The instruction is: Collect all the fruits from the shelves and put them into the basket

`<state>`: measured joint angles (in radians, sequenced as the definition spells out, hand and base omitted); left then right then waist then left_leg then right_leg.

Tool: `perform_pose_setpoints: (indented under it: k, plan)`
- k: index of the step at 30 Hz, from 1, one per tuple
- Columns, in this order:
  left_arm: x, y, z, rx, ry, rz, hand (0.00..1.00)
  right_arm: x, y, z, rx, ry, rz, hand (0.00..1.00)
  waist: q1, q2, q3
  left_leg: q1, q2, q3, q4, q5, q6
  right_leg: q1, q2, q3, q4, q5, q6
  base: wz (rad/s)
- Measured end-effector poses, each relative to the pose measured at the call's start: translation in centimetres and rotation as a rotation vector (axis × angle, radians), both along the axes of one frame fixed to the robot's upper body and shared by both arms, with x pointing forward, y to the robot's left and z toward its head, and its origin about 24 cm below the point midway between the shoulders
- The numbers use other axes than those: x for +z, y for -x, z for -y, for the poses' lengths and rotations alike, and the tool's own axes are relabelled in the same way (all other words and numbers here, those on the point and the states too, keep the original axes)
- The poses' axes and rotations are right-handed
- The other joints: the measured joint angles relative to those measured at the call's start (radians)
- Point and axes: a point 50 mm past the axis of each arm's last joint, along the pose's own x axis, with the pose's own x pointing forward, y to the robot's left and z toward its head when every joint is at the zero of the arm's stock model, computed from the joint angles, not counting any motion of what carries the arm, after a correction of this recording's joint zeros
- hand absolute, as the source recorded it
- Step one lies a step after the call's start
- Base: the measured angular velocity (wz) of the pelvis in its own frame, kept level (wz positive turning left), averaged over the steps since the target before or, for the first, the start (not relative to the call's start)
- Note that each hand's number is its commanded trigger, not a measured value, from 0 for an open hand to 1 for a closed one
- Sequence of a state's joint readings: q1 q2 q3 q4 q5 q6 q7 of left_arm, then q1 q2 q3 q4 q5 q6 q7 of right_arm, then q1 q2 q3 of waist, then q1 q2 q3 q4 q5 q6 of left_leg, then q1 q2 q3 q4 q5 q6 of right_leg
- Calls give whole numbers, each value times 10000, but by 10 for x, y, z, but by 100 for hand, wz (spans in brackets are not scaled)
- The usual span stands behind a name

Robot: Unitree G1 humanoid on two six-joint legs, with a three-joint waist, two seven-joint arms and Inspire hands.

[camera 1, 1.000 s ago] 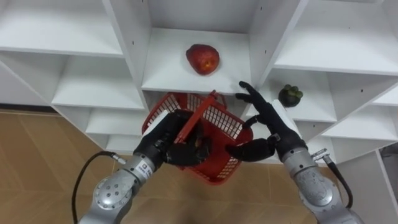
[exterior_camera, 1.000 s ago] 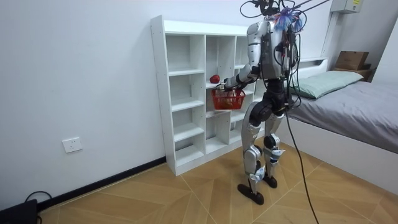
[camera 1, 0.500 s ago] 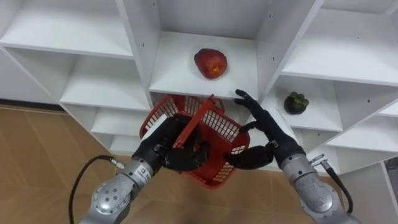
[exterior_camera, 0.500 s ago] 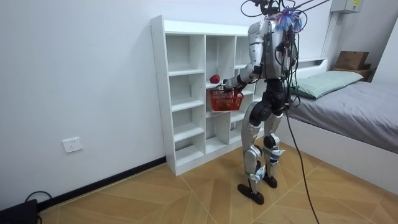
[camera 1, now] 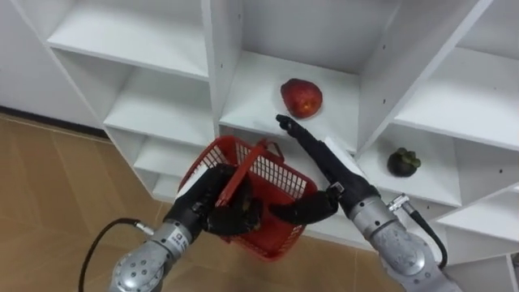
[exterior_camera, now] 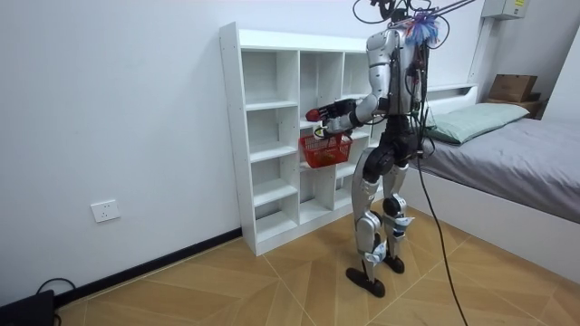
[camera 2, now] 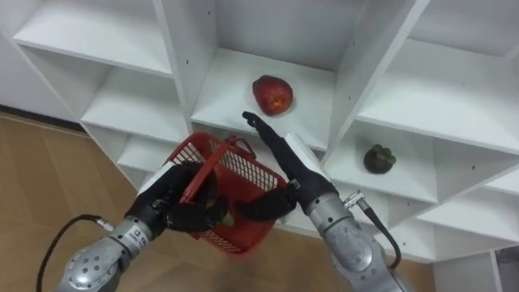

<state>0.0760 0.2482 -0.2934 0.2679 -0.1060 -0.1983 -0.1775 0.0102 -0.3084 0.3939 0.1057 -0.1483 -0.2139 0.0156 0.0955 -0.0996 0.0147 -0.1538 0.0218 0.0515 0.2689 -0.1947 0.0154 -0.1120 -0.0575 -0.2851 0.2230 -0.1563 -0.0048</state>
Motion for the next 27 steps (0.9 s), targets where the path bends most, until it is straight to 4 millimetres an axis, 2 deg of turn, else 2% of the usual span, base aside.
perform_pose_setpoints:
  k: [3, 7, 9, 17, 23, 27]
  plan:
    - [-6, 3, -6, 287, -89, -271, 100, 12, -1, -2, 150, -312, 349, 0, 106, -47, 8, 362, 18, 9, -233, 6, -9, 255, 37, 103, -36, 0, 0, -5]
    - [-12, 8, -12, 467, -233, -544, 100, 31, -1, -5, 480, -655, 1021, 0, 141, -318, -28, 625, 26, 7, -333, 5, -64, 482, 109, 97, -54, 0, 0, -1]
    - [-14, 10, -12, 483, -235, -625, 100, 37, 0, -8, 655, -747, 1231, 0, 158, -358, -31, 630, 28, -7, -312, -3, -74, 517, 115, 100, -63, 2, -3, 2]
    - [-13, 11, -13, 608, -175, -603, 100, 48, -2, -11, 725, -817, 1724, 0, 247, -414, -28, 799, 23, -21, -348, -4, -71, 737, 107, 128, -193, 6, -4, 1]
    - [-11, 8, -22, 1043, -171, -477, 100, 53, -5, -3, -42, -806, 2309, 0, 243, -499, 0, 784, 36, 5, -338, -4, -71, 753, 107, 86, -192, 7, -5, 0]
    - [-8, 6, -30, 1415, -190, -356, 100, 58, -8, 6, -745, -959, 2748, 0, 280, -673, 29, 739, 26, -8, -325, -5, -73, 759, 111, 50, -193, 7, -5, 2]
